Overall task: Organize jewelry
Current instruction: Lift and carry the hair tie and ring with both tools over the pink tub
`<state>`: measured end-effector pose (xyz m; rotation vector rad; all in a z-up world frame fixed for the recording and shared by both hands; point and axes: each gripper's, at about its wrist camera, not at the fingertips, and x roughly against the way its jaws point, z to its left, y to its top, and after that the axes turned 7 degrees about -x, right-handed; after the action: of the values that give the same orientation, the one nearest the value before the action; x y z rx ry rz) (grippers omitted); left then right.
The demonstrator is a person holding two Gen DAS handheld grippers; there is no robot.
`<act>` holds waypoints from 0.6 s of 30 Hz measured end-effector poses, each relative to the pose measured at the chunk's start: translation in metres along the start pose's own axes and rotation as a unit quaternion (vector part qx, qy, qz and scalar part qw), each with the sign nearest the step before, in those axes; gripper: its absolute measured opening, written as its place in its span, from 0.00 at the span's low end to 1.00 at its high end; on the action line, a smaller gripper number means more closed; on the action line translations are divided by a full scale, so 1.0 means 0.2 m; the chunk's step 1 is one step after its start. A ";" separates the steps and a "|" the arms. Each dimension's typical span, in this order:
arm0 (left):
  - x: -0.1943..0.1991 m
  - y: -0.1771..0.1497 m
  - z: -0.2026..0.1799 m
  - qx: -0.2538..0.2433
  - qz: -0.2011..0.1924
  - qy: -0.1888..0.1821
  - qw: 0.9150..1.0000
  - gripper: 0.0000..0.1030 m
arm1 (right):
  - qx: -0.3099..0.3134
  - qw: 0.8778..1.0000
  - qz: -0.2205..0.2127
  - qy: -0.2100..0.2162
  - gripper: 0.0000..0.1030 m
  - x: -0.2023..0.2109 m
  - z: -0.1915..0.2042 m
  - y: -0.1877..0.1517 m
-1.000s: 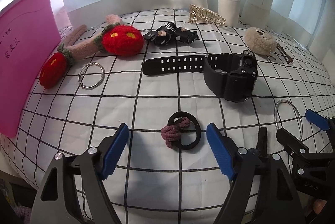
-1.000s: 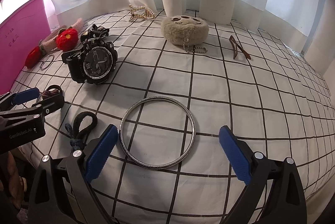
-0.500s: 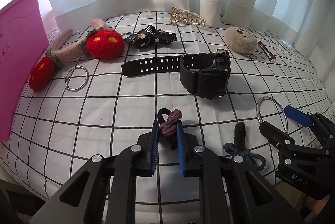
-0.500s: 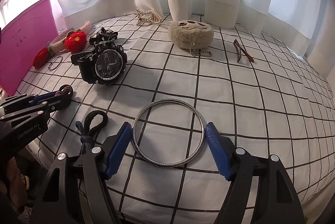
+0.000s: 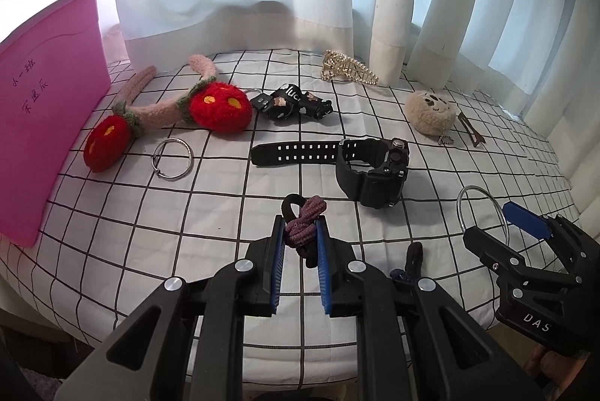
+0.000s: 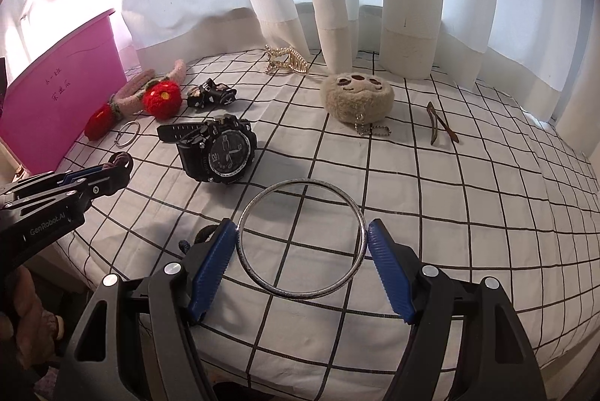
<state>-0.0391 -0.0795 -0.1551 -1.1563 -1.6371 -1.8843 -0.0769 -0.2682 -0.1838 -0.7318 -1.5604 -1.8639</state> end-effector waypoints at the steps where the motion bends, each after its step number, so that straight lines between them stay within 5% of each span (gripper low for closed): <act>1: 0.03 0.01 0.01 0.004 -0.001 0.003 1.000 0.16 | 0.003 1.000 -0.003 0.003 0.68 0.02 0.01 0.02; 18: 0.75 0.31 0.30 0.086 -0.081 0.090 0.989 0.16 | 0.095 0.985 -0.055 0.130 0.68 0.37 0.45 0.56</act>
<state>-0.0621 -0.0052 -0.0004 -0.7806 -1.7962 -1.8400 -0.0415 -0.2018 -0.0413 -0.3081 -1.6046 -1.7734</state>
